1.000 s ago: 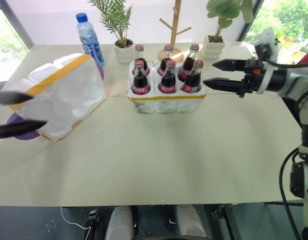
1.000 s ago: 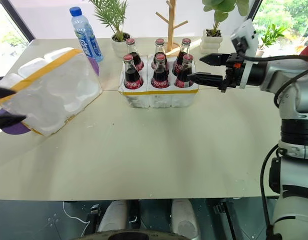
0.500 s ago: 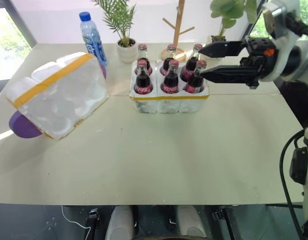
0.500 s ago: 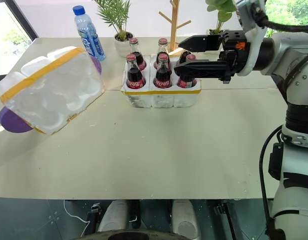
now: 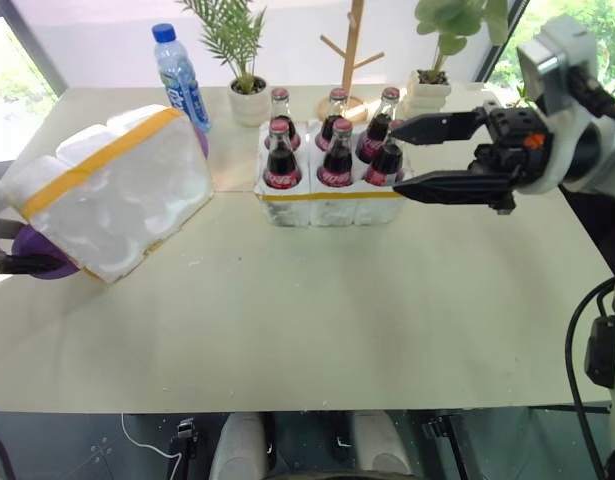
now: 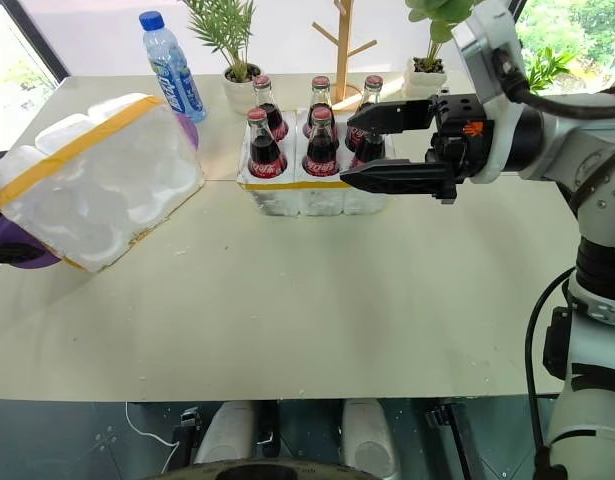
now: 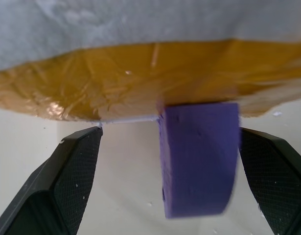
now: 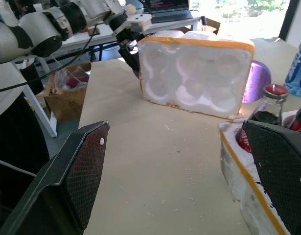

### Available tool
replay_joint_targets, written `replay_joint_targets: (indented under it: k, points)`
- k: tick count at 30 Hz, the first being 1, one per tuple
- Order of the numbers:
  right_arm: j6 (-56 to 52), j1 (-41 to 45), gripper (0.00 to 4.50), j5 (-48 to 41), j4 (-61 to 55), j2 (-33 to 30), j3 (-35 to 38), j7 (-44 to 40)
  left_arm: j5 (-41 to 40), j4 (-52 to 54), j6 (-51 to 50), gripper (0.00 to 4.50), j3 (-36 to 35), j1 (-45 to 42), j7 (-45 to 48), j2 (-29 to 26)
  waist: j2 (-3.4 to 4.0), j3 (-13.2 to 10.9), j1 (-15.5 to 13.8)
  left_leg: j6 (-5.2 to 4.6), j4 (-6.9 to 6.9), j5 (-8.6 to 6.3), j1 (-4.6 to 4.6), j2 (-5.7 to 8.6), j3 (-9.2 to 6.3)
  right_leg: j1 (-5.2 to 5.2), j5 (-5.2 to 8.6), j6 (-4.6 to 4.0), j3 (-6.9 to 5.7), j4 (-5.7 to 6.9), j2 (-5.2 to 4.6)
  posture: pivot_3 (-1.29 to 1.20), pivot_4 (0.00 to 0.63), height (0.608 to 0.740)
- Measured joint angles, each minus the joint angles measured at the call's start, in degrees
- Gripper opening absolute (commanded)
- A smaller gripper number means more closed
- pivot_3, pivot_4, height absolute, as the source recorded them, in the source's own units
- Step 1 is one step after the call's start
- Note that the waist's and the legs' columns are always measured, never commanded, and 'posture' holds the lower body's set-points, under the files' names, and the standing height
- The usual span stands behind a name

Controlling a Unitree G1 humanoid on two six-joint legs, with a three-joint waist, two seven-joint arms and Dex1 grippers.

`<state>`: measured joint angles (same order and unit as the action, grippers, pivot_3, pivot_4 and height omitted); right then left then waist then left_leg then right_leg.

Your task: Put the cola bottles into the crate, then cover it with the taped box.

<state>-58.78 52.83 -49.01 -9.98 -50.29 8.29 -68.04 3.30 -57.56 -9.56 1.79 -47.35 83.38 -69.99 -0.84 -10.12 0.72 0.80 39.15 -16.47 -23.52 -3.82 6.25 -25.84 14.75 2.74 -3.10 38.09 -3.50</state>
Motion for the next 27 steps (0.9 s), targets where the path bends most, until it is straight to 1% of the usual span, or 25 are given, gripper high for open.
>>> replay_joint_targets:
  k: [2, 4, 6, 8, 14, 17, 19, 22, 23, 27]
  points:
    - [-1.1, -0.1, 4.50, -1.6, -0.1, -0.4, 1.0, 0.7, 1.2, -2.9, 1.2, 3.61, 1.0, -1.8, -0.7, 1.1, -0.04, 0.0, 0.0, 0.00, 0.02, 0.00, 0.00, 0.01, 0.01, 0.02, 0.00, 0.00, 0.00, 0.00, -0.03, 0.00, 0.150, 0.740]
    - [-0.9, -0.3, 4.50, -1.9, -1.0, -1.0, 1.5, 1.5, 1.8, -4.4, 2.6, 2.66, 1.5, -3.0, -0.6, 1.3, -0.05, 0.0, 0.0, 0.00, 0.02, 0.00, 0.00, 0.01, 0.00, 0.02, 0.00, 0.00, 0.00, 0.00, -0.04, 0.00, 0.150, 0.740]
    - [-0.6, -0.6, 4.50, -1.9, -1.7, -1.1, 1.5, 2.1, 2.2, -5.4, 3.3, 1.58, 1.7, -3.4, -0.1, 1.5, -0.05, 0.0, 0.0, 0.00, 0.02, 0.00, 0.01, 0.01, -0.01, 0.02, 0.00, 0.00, 0.00, 0.02, -0.03, 0.00, 0.150, 0.740]
    - [-0.4, -1.0, 4.50, -1.9, -2.1, -1.2, 1.5, 2.7, 2.7, -6.2, 4.1, 0.74, 2.0, -4.6, -0.6, 2.1, -0.05, 0.0, -0.1, -0.01, 0.03, 0.00, 0.01, 0.01, -0.03, 0.03, 0.00, 0.00, -0.01, 0.02, -0.04, 0.00, 0.150, 0.740]
    - [-1.5, -3.6, 4.50, -3.5, -2.3, -1.5, 1.6, 3.9, 4.5, -7.2, 6.7, 0.74, 2.3, -6.9, -1.9, 2.9, -0.12, 0.1, -0.1, -0.01, 0.06, 0.00, 0.01, 0.02, -0.04, 0.07, 0.00, 0.01, -0.01, 0.01, -0.04, 0.00, 0.150, 0.740]
    - [-0.6, -5.9, 4.50, -2.7, -2.4, -2.3, 1.7, 5.2, 4.6, -6.6, 9.8, 0.74, 1.9, -7.1, -4.3, 3.1, -0.14, 0.0, -0.1, -0.01, 0.05, 0.00, 0.00, 0.01, -0.05, 0.06, 0.00, 0.01, -0.01, 0.01, -0.04, 0.00, 0.150, 0.740]
    - [-0.4, -7.4, 4.50, -2.2, -2.4, -2.6, 2.1, 7.0, 4.5, -5.0, 13.1, 0.74, 1.0, -8.4, -10.5, 4.5, -0.23, 0.0, -0.3, 0.00, 0.06, 0.00, 0.00, 0.01, -0.11, 0.09, 0.00, 0.01, -0.02, 0.02, -0.05, 0.00, 0.150, 0.740]
    - [-0.9, -9.2, 4.50, -3.3, -2.8, -2.6, 4.2, 9.1, 3.9, -0.5, 13.8, 0.74, -1.2, -11.9, -19.1, 7.6, -0.37, 0.0, -0.7, 0.00, 0.10, 0.01, -0.04, 0.03, -0.12, 0.11, -0.04, 0.06, -0.02, -0.01, -0.06, 0.00, 0.150, 0.740]
    - [-1.0, -9.5, 4.50, -3.6, -3.0, -2.6, 4.5, 9.5, 3.5, 1.1, 14.1, 0.74, -1.7, -12.4, -20.5, 8.2, -0.39, 0.0, -0.8, -0.01, 0.10, 0.00, -0.05, 0.03, -0.11, 0.11, -0.04, 0.08, -0.01, -0.02, -0.07, 0.00, 0.150, 0.740]
    - [-2.2, -13.0, 4.50, -5.4, -4.7, -2.7, 7.8, 12.1, 2.3, 13.7, 17.4, 0.74, -3.3, -12.8, -28.2, 12.8, -0.40, 0.0, -1.2, -0.04, 0.10, -0.01, -0.04, 0.04, -0.07, 0.11, -0.05, 0.09, -0.01, -0.05, -0.07, 0.00, 0.150, 0.740]
